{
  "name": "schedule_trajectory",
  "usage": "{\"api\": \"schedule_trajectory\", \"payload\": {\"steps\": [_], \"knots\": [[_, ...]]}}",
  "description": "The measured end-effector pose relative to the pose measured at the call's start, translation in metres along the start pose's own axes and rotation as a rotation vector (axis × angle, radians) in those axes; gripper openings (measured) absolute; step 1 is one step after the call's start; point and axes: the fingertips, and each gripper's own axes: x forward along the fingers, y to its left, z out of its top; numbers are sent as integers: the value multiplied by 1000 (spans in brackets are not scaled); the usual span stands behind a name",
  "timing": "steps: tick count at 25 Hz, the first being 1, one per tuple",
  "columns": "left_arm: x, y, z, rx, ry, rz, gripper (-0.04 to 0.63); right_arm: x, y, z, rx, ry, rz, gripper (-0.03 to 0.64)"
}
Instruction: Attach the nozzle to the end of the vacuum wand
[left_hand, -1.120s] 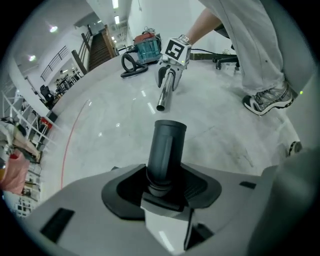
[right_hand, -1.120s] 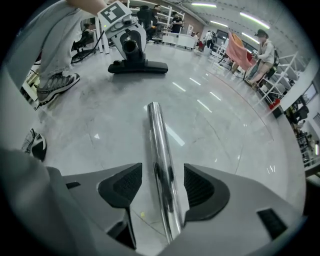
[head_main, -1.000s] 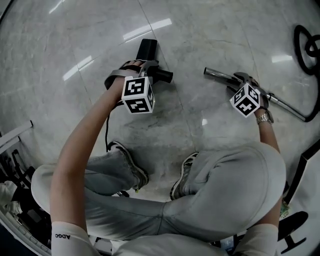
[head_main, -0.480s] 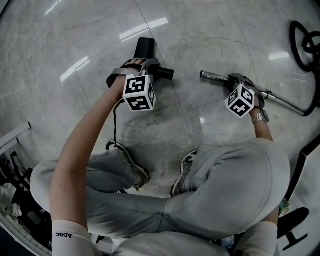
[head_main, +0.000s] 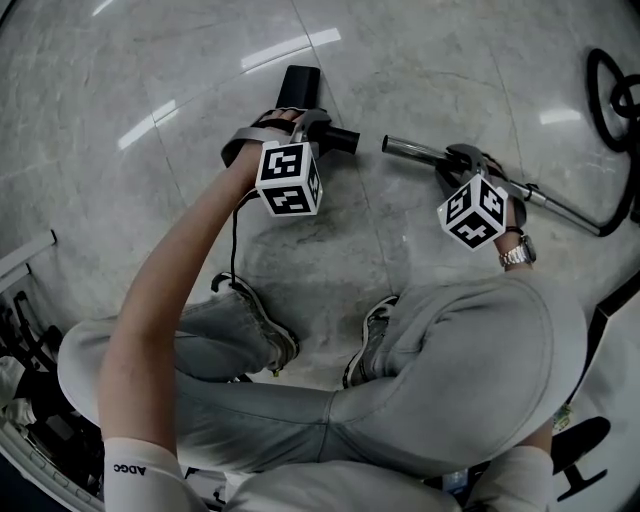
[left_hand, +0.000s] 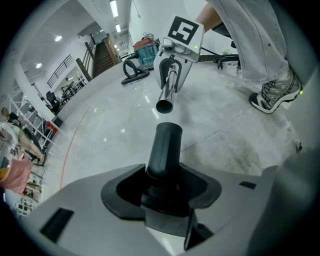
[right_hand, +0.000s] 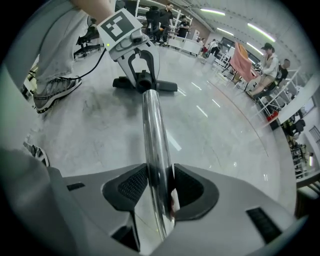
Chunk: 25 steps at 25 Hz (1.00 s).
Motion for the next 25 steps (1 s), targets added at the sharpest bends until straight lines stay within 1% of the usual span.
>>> {"api": "schedule_trajectory", "payload": {"steps": [4,9,15,25], "knots": [[1,2,1,-4,-2,-9,196,4,5,16,0,-2,15,169],[4,7,4,-39,-6,-3,196,10,8,27,-10,24,17,169],[7,10,6,-40,-3,-3,196,15,1,32,-14,51,13,167],[6,33,0,-171,-12,30,196,22,-18,46,-75,96,32,158]]}}
